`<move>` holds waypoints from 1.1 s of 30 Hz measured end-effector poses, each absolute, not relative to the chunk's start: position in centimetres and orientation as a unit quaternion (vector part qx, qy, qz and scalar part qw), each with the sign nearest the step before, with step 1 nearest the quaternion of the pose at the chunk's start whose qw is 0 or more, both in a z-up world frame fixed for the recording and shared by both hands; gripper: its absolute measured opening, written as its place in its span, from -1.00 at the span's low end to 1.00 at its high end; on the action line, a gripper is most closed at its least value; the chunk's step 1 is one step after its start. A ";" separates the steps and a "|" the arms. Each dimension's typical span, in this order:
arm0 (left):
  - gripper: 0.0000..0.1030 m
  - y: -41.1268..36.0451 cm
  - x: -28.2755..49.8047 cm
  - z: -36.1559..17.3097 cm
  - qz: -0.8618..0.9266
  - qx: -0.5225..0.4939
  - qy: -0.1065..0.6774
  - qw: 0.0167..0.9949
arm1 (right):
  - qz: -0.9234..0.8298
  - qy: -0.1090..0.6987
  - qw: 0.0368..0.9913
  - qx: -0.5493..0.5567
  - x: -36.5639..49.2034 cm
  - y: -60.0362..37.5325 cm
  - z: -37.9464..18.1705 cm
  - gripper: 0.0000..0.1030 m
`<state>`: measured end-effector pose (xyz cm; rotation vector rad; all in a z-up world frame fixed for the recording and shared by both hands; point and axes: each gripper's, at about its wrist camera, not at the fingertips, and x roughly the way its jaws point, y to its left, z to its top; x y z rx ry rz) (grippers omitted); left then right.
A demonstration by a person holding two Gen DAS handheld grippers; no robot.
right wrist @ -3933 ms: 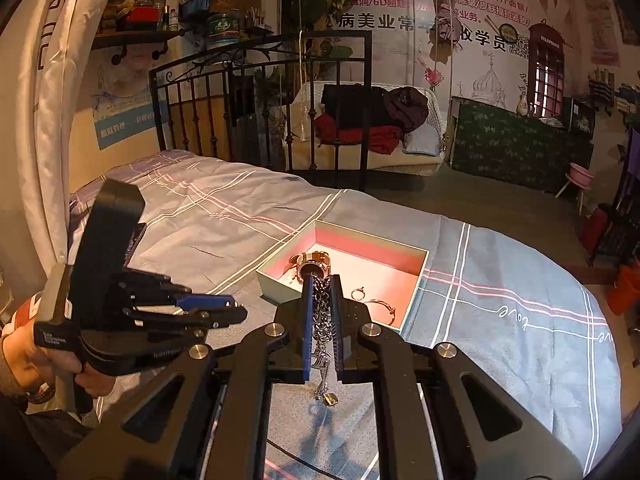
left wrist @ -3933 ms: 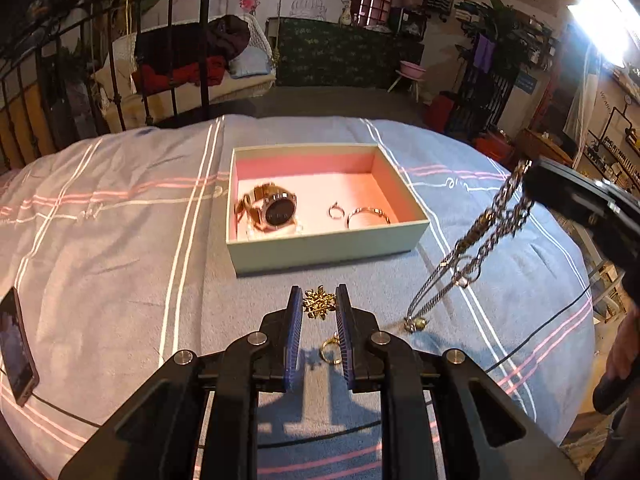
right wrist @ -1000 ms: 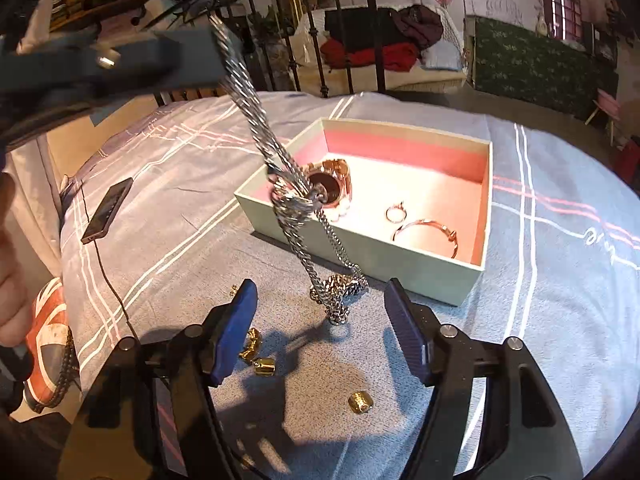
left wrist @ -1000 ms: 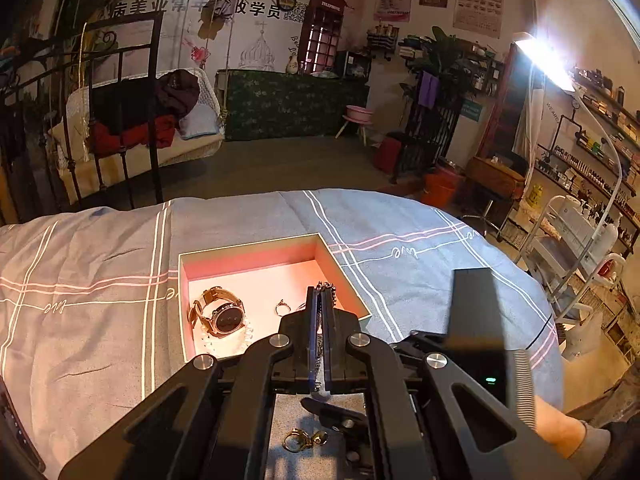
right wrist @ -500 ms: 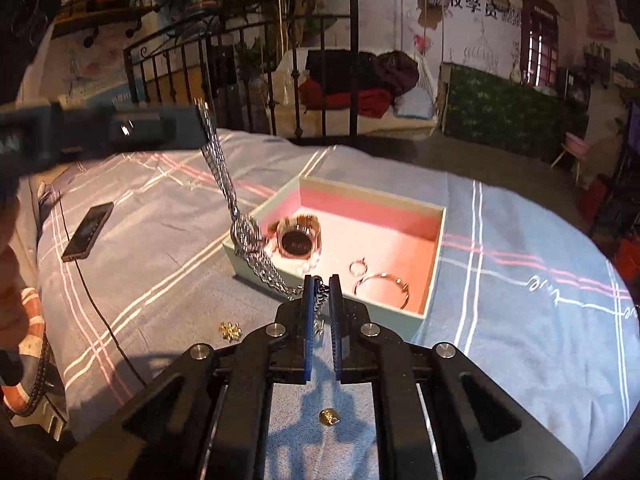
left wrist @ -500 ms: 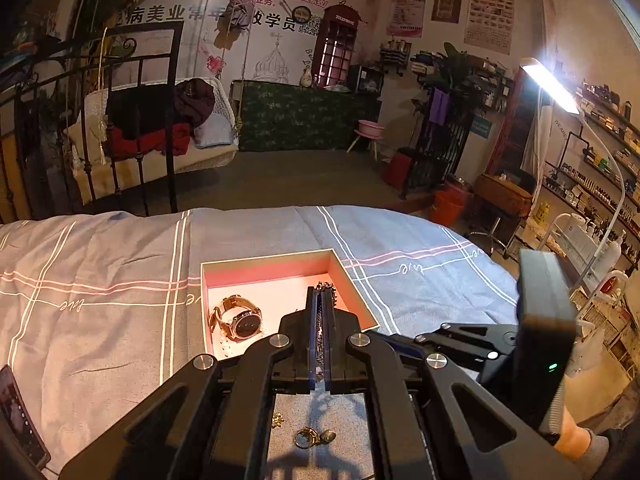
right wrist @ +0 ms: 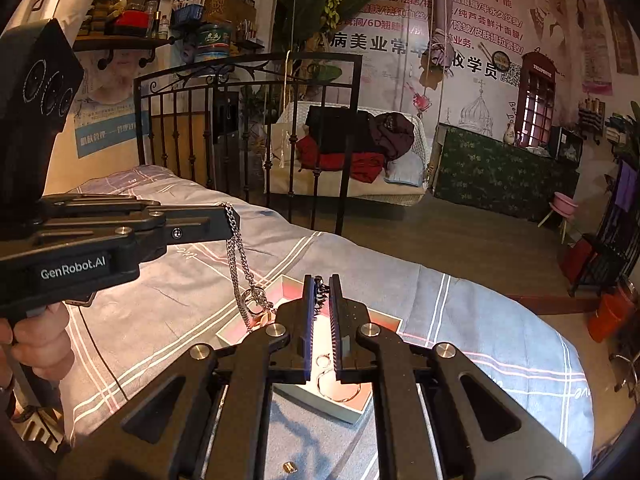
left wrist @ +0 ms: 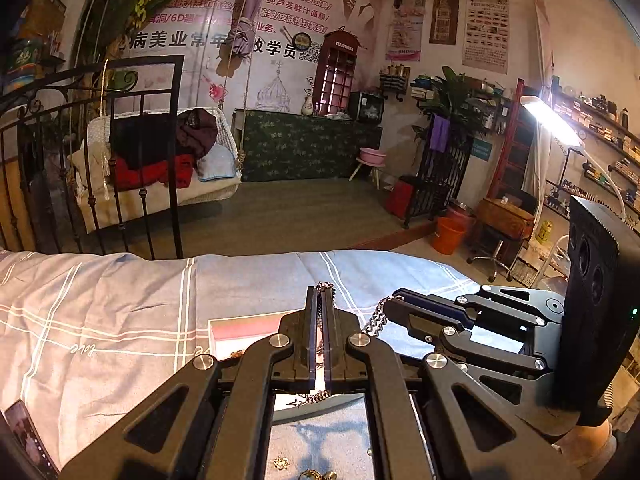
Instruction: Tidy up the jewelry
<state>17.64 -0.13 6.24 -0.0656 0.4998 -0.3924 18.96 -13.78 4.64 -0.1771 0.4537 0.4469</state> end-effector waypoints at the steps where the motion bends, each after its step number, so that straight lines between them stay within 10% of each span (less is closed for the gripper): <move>1: -0.96 -0.2 18.2 6.3 -0.188 -0.032 0.246 0.950 | 0.217 0.220 0.947 -0.087 19.4 -13.8 4.9 -0.85; 33: -0.96 -0.5 30.3 -5.4 -0.113 -0.047 0.424 0.897 | 0.190 0.413 0.887 -0.084 31.0 -12.4 -6.7 -0.85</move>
